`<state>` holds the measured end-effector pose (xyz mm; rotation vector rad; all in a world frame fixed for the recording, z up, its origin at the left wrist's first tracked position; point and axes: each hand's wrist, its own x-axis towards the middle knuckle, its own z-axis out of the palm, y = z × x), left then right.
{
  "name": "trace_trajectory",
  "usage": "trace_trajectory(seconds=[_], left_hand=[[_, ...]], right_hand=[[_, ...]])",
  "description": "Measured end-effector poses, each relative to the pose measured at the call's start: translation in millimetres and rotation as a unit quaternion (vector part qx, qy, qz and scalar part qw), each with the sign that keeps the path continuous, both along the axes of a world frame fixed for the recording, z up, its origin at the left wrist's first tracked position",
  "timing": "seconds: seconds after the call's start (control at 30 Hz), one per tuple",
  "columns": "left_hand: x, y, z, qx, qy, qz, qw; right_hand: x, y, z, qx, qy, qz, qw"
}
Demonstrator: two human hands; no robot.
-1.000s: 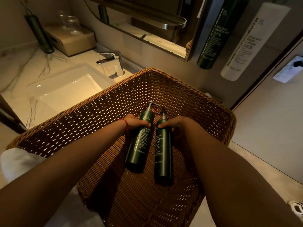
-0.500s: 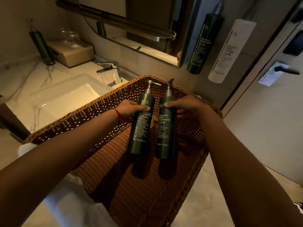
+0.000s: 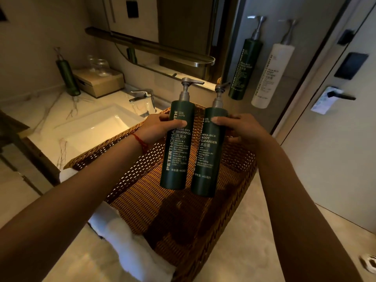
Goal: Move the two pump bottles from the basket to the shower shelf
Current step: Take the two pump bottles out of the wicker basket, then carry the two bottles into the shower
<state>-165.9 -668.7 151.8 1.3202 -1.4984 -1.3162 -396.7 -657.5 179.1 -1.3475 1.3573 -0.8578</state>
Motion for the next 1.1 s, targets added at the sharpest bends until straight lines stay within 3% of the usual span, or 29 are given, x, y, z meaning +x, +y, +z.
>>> trace_trajectory(seconds=[0.23, 0.63, 1.1], left_hand=[[1, 52, 20, -0.008, 0.000, 0.047, 0.999], [-22, 179, 57, -0.032, 0.060, 0.117, 0.991], [22, 324, 28, -0.015, 0.079, 0.197, 0.977]], right_hand=[[-4, 46, 22, -0.039, -0.062, 0.032, 0.997], [-38, 131, 41, -0.087, -0.075, 0.123, 0.986], [17, 229, 19, -0.064, -0.083, 0.176, 0.979]])
